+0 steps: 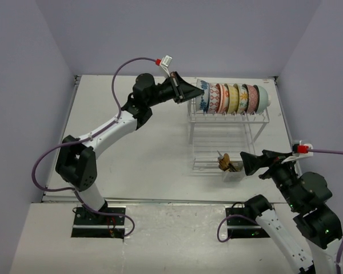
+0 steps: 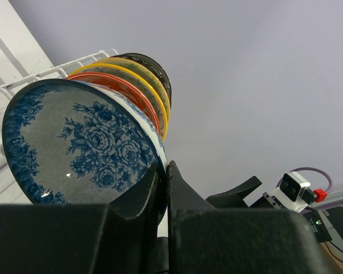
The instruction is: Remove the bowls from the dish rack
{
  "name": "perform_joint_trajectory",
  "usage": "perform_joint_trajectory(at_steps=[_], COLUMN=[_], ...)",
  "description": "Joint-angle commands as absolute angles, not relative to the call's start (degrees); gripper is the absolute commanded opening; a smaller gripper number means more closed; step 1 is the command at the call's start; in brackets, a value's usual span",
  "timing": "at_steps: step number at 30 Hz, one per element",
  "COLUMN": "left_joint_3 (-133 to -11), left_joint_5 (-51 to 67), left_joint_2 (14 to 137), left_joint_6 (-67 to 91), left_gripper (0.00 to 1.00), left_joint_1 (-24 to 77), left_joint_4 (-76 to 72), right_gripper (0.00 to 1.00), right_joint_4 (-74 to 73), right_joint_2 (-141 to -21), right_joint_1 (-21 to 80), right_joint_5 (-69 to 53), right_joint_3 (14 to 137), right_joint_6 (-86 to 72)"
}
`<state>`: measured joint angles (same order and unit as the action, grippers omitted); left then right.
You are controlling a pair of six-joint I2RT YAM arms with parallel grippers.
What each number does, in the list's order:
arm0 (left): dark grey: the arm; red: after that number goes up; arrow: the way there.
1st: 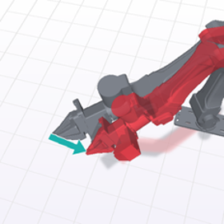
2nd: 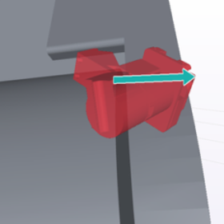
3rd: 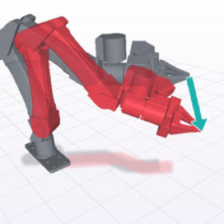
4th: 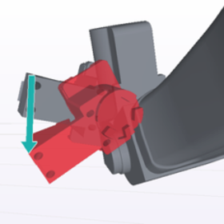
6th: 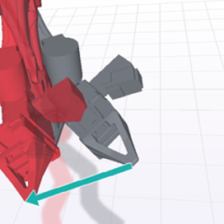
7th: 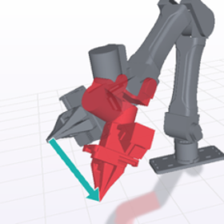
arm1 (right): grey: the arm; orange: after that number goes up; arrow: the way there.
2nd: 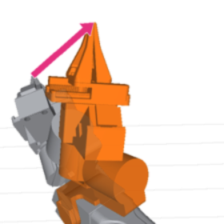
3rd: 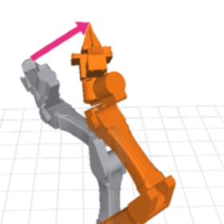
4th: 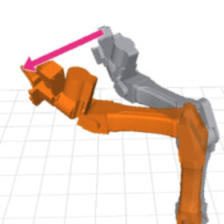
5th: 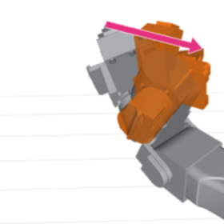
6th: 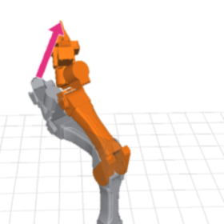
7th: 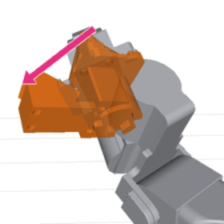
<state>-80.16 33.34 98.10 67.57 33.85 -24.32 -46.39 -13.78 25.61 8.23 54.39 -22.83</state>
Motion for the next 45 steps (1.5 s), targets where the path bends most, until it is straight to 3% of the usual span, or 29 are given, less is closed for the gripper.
perform_joint_trajectory(at_steps=[1, 21, 32, 36, 45], left_joint_3=[-82.44, -80.59, -84.46, -86.04, -95.94], left_joint_5=[32.26, 14.78, -26.78, -36.73, -25.40], left_joint_2=[93.43, 82.19, 76.37, 81.37, 105.97], left_joint_6=[65.74, 52.49, 34.02, 29.19, 23.91], left_gripper=[0.00, 0.00, 0.00, 0.00, 0.00], left_joint_1=[34.19, 34.10, 34.01, 31.66, 18.47], left_joint_4=[-28.65, -14.16, 16.86, 25.98, 38.65], right_gripper=[0.99, 0.99, 0.99, 0.99, 0.99], right_joint_4=[-46.32, -47.11, -46.58, -46.32, -46.32], right_joint_2=[-13.10, -13.27, -13.10, -13.71, -14.33], right_joint_1=[25.93, 25.93, 25.93, 25.93, 25.93], right_joint_5=[7.03, 6.77, 5.98, 4.93, 3.43], right_joint_3=[56.69, 58.01, 57.57, 57.39, 57.48], right_joint_6=[-21.45, -20.74, -20.57, -20.57, -20.22])
